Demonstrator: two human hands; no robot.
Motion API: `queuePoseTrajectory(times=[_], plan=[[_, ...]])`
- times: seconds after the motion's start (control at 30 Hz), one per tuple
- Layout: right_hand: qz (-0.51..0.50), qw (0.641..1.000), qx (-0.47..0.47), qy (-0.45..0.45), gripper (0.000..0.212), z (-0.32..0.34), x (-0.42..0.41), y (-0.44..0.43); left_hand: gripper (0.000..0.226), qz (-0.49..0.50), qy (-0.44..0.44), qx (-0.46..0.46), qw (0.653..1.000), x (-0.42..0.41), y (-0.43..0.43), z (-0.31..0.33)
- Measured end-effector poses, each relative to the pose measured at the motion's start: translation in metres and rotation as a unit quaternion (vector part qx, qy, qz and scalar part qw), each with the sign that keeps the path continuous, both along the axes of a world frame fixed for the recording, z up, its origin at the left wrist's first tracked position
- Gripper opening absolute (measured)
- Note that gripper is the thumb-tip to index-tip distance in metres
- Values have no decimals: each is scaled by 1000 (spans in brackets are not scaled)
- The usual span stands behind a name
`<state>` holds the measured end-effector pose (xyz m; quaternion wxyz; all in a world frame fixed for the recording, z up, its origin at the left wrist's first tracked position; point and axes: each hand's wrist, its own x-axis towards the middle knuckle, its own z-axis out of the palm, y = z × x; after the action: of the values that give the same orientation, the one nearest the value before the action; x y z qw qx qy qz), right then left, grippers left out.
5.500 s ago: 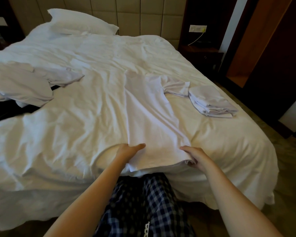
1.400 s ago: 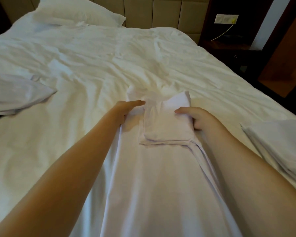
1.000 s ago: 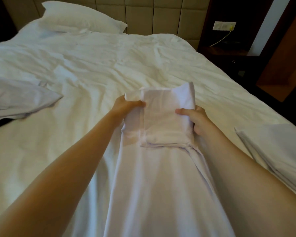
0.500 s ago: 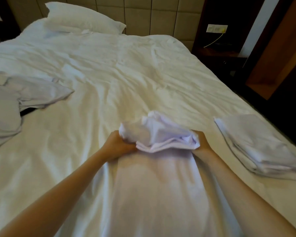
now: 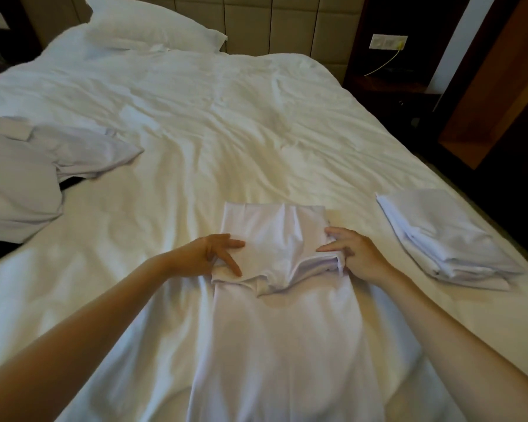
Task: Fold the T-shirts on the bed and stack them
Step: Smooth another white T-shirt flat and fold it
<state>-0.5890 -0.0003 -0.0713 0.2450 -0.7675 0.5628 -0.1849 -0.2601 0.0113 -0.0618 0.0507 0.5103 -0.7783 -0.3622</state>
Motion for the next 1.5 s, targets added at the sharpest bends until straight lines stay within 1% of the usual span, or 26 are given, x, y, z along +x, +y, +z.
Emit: queuePoseTrajectory(times=[0.03, 0.07, 0.1, 0.13, 0.17, 0.2, 0.23, 0.27, 0.3, 0.37, 0.43, 0.53, 0.63, 0.7, 0.77, 0.83, 0.93, 1.0, 1.07, 1.13, 1.17, 1.23, 1.3, 1.37, 1.43, 1.5], plan=[[-24, 999, -1, -40, 53, 5, 4, 1, 90, 12, 25, -14, 1000, 1, 1, 2], [-57, 995, -2, -83, 54, 9, 8, 1, 81, 69, 75, -21, 995, 0, -1, 4], [-106, 985, -2, -134, 54, 12, 12, 0, 71, 142, 135, -44, 980, 0, -4, 4], [-169, 966, 0, -195, 51, 15, 16, -5, 58, 227, 203, -46, 951, -1, -7, 3], [-232, 938, 20, -259, 48, 17, 18, -10, 42, 300, 260, -21, 917, -4, -11, 4], [-278, 907, 56, -313, 42, 18, 20, -16, 29, 356, 303, 34, 883, -9, -14, 5], [-300, 886, 104, -339, 30, 17, 22, -22, 23, 392, 330, 99, 853, -14, -18, 6], [-307, 877, 154, -336, 17, 16, 24, -26, 24, 409, 339, 158, 832, -19, -21, 6], [-304, 871, 203, -327, 14, 17, 26, -27, 32, 416, 332, 200, 822, -23, -25, 6], [-289, 860, 285, -309, 28, 15, 30, -31, 52, 426, 299, 240, 819, -28, -31, 4], [-284, 859, 310, -293, 35, 15, 36, -33, 58, 438, 279, 227, 824, -37, -36, 2], [-308, 869, 244, -300, 35, 13, 41, -43, 43, 491, 299, 117, 810, -47, -47, -1], [-313, 865, 155, -360, 28, 12, 49, -56, 35, 510, 338, 21, 790, -44, -65, 1], [-313, 854, 123, -396, 24, 13, 57, -69, 35, 508, 356, -1, 784, -38, -82, 3], [-313, 852, 108, -406, 18, 13, 64, -85, 37, 506, 357, -13, 785, -35, -98, 6], [-315, 852, 96, -406, 18, 12, 69, -105, 38, 506, 353, -25, 787, -32, -118, 6], [-315, 858, 108, -390, 27, 9, 71, -124, 37, 511, 339, -16, 790, -27, -138, -1], [-308, 864, 174, -359, 29, 5, 67, -121, 35, 510, 326, 9, 796, -24, -134, -12], [-282, 854, 275, -340, 34, 2, 58, -111, 35, 495, 316, 30, 809, -23, -116, -23], [-241, 852, 330, -326, 37, 3, 52, -99, 41, 459, 328, 72, 822, -20, -92, -28], [-241, 854, 331, -321, 37, 4, 51, -93, 49, 440, 340, 99, 825, -19, -82, -29], [-272, 859, 289, -324, 39, 2, 51, -80, 58, 420, 341, 120, 832, -19, -68, -32], [-298, 852, 243, -354, 41, 1, 51, -67, 53, 439, 330, 96, 830, -20, -57, -35], [-311, 841, 226, -380, 48, 0, 50, -54, 50, 461, 345, 89, 812, -23, -46, -36], [-316, 836, 228, -386, 40, 0, 46, -42, 51, 469, 357, 100, 802, -24, -35, -37], [-325, 832, 227, -388, 28, -1, 39, -25, 52, 458, 348, 117, 810, -23, -20, -36]])
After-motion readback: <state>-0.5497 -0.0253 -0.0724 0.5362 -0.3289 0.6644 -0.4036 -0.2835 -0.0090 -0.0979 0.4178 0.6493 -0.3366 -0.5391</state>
